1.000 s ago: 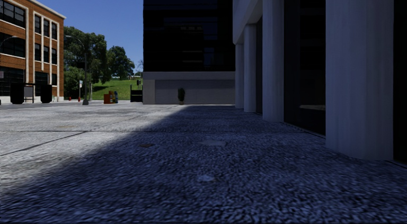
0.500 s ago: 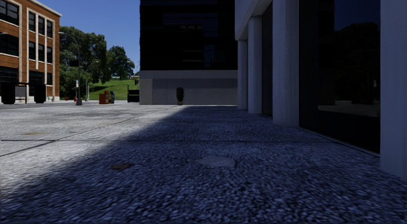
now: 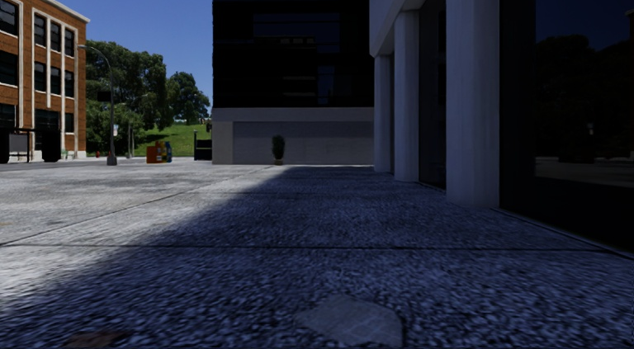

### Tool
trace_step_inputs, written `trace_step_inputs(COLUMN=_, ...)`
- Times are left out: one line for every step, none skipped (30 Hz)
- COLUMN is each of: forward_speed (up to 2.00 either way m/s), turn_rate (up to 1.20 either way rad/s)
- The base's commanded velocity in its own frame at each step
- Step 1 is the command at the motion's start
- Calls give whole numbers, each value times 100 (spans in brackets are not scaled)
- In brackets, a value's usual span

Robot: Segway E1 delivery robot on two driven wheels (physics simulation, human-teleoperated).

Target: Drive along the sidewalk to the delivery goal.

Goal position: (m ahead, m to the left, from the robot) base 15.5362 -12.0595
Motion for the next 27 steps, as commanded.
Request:
trace_step_inputs(forward_speed=200, turn_rate=0)
trace_step_inputs(forward_speed=200, turn_rate=0)
trace_step_inputs(forward_speed=200, turn_rate=0)
trace_step_inputs(forward_speed=200, turn_rate=0)
trace_step_inputs(forward_speed=200, turn_rate=0)
trace_step_inputs(forward_speed=200, turn_rate=0)
trace_step_inputs(forward_speed=200, turn_rate=0)
trace_step_inputs(forward_speed=200, turn_rate=0)
trace_step_inputs(forward_speed=200, turn_rate=0)
trace_step_inputs(forward_speed=200, turn_rate=0)
trace_step_inputs(forward_speed=200, turn_rate=0)
trace_step_inputs(forward_speed=200, turn_rate=0)
trace_step_inputs(forward_speed=200, turn_rate=0)
trace_step_inputs(forward_speed=200, turn_rate=0)
trace_step_inputs(forward_speed=200, turn_rate=0)
trace_step_inputs(forward_speed=200, turn_rate=0)
trace_step_inputs(forward_speed=200, turn_rate=0)
trace_step_inputs(forward_speed=200, turn_rate=0)
trace_step_inputs(forward_speed=200, turn_rate=0)
trace_step_inputs(forward_speed=200, turn_rate=0)
trace_step_inputs(forward_speed=200, turn_rate=0)
trace_step_inputs(forward_speed=200, turn_rate=0)
trace_step_inputs(forward_speed=200, turn_rate=0)
trace_step_inputs(forward_speed=200, turn_rate=0)
trace_step_inputs(forward_speed=200, turn_rate=0)
trace_step_inputs(forward_speed=200, turn_rate=0)
trace_step_inputs(forward_speed=200, turn_rate=0)
